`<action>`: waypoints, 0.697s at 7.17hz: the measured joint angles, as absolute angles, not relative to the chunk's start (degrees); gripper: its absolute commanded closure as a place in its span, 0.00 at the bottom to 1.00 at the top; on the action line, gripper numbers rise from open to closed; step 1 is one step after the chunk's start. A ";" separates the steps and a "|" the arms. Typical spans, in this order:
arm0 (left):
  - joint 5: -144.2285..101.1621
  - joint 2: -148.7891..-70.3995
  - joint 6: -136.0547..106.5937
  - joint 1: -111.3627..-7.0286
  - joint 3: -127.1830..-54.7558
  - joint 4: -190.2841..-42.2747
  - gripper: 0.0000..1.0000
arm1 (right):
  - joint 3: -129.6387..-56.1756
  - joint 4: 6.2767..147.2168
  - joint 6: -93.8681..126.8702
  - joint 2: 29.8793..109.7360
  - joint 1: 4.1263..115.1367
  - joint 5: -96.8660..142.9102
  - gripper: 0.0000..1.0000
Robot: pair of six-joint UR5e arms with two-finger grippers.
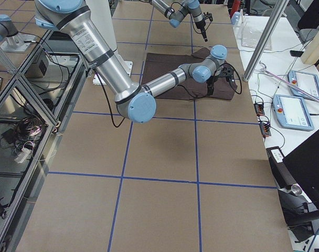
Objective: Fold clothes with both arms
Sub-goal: 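Grasp the sleeve with the right gripper and fold it inward onto the shirt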
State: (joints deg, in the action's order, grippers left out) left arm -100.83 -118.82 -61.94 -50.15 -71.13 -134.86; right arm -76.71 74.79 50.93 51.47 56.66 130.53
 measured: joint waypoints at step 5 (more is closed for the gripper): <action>-99.79 -122.06 -63.31 -48.02 -63.95 -138.32 0.04 | -76.75 74.68 51.31 51.10 56.64 130.27 0.00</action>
State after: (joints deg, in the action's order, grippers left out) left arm -99.79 -122.06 -63.31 -48.02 -63.95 -138.32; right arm -76.75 74.68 51.31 51.10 56.64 130.27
